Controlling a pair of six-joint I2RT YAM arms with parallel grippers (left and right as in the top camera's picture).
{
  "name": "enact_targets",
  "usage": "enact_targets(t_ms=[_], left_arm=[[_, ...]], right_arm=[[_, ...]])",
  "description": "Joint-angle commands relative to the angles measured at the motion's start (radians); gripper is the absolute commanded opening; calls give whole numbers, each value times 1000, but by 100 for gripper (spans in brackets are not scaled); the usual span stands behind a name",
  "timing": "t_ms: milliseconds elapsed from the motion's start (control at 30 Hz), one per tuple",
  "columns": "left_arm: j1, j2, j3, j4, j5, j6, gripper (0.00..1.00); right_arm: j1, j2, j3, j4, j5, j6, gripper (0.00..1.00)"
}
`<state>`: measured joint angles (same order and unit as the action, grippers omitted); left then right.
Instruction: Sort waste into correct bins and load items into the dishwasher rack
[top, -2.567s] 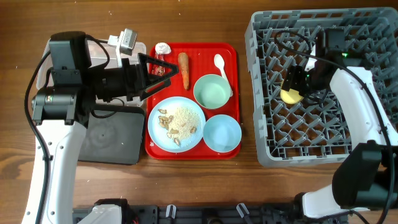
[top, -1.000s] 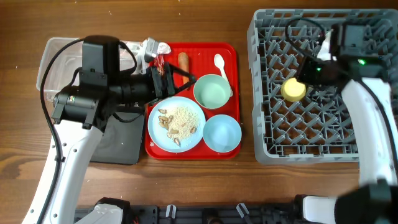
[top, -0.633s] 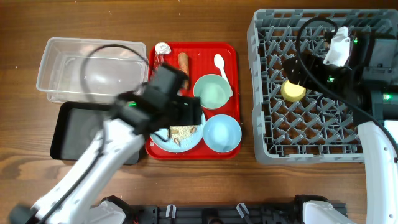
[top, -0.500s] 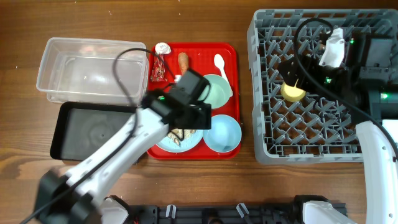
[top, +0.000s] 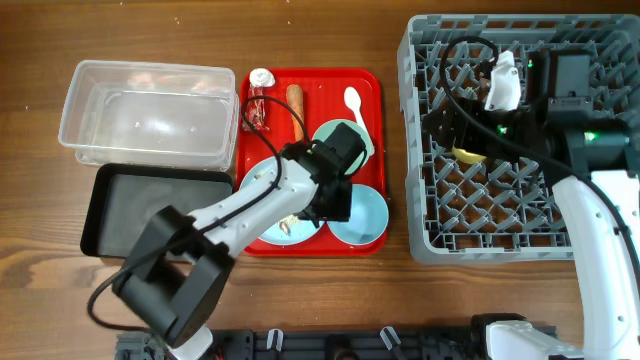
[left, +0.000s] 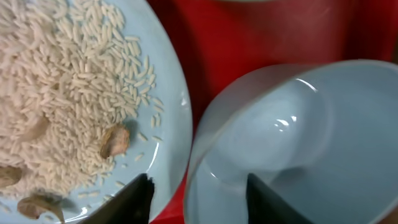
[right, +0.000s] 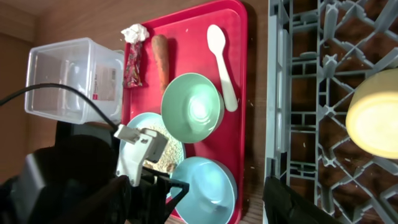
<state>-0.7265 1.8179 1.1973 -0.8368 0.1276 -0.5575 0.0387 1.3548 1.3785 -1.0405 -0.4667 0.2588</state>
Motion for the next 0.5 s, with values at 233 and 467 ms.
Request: enact_targets(t_ms=[233,467], left_arm=[[21,-48,90,-95,11,3,4],[145,-237,213,-164,18,3,4]], right_arm=[[4,11,13,-9,10,-21,69],[4,11,13,-11,9,-21,69]])
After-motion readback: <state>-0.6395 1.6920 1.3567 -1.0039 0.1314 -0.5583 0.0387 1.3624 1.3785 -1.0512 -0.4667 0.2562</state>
